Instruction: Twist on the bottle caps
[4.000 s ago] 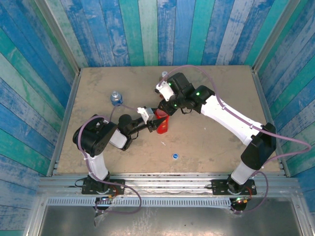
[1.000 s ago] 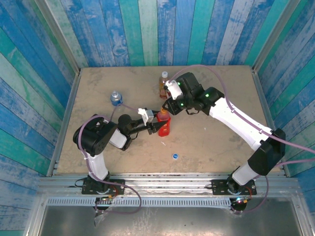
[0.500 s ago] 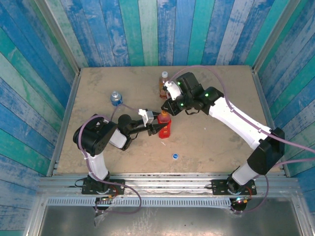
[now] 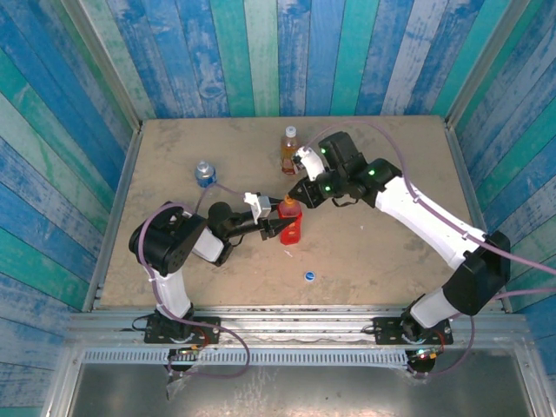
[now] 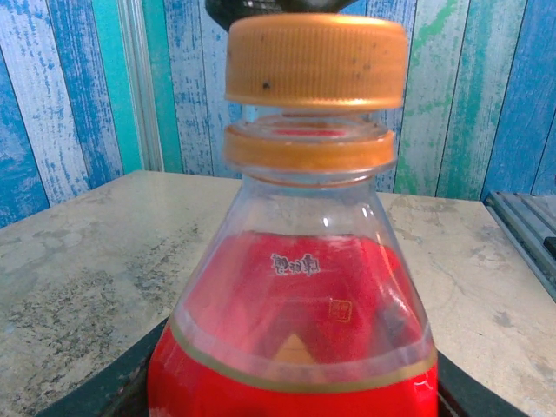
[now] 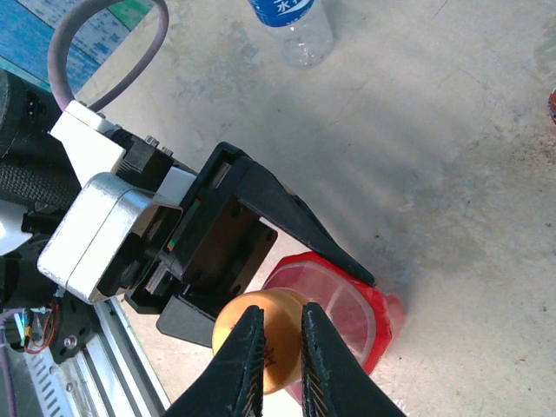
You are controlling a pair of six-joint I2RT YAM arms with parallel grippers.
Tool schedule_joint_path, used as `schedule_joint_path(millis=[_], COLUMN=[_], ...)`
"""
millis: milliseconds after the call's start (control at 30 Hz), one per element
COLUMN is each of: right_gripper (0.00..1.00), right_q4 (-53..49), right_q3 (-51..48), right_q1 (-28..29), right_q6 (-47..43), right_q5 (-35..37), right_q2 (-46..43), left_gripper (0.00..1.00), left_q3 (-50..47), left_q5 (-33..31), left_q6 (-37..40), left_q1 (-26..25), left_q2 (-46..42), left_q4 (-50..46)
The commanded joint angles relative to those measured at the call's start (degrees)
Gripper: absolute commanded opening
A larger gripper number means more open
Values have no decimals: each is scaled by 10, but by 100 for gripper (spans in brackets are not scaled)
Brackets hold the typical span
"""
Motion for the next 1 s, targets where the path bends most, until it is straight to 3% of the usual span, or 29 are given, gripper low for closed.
schedule_joint_path(millis=[0, 167, 367, 567, 800, 967], right_gripper=[16, 16, 18, 31, 25, 20], right_q4=[-55, -38, -39, -2, -10, -15], right_q3=[-22, -29, -27, -20, 48, 30], right_q1=[2, 2, 1, -10, -15, -15], right_q6=[6, 19, 19, 37, 19, 19], right_q5=[-27, -49, -16, 22, -33, -56], right_q2=[-8, -21, -44, -43, 28, 31], left_gripper=[55, 54, 55, 55, 55, 55], left_q3=[7, 6, 7, 6, 5, 2], left_q5=[-7, -5, -4, -1, 4, 2], left_q6=[-14, -13, -11, -5, 1, 9], left_q1=[3, 4, 4, 3, 4, 3], left_q2=[30, 29, 29, 26, 23, 18], left_q4=[-19, -22, -23, -29, -33, -41])
